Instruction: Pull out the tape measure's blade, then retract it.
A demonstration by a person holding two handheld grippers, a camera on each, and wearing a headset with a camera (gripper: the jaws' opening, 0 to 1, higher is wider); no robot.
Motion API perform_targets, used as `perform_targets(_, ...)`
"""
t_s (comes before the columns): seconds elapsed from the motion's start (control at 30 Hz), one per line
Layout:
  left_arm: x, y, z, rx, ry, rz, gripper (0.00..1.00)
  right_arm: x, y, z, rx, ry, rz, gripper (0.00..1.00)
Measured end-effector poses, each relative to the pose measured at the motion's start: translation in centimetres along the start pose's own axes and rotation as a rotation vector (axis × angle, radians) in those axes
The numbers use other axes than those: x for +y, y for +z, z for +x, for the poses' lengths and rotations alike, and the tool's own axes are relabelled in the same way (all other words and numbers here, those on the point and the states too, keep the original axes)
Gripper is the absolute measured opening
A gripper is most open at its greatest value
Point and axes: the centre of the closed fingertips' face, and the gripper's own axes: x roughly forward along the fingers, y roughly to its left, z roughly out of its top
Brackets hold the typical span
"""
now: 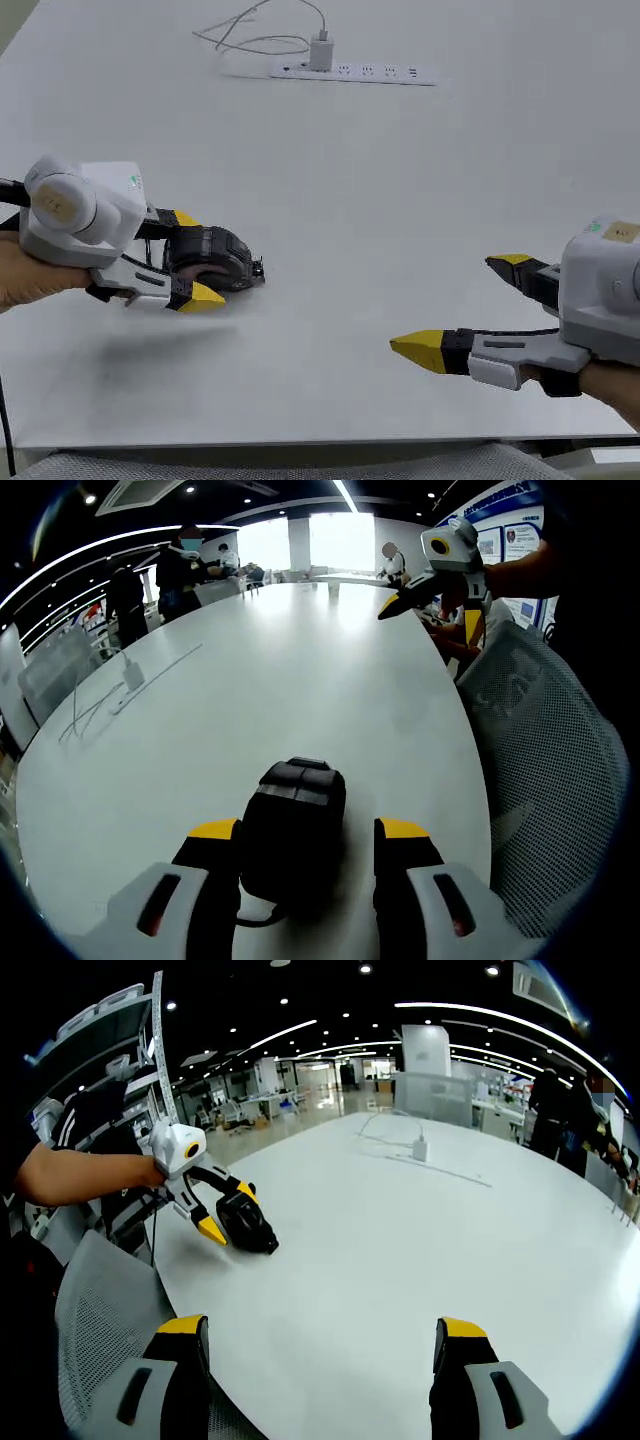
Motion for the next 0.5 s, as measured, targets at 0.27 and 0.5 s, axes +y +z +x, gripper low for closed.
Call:
perform_targets(0.27,0.35,-0.39,0.16,0.015,-0.005,0.011,0.42,0.35,0.22,0.48,0.005,0.013,-0.008,0.92)
perform_targets(0.5,0.86,-0.61,0.26,0.030,-0.002,0.033,0.34,0.72,0.55,1.02,0.004,0.024,-0.014,0.91)
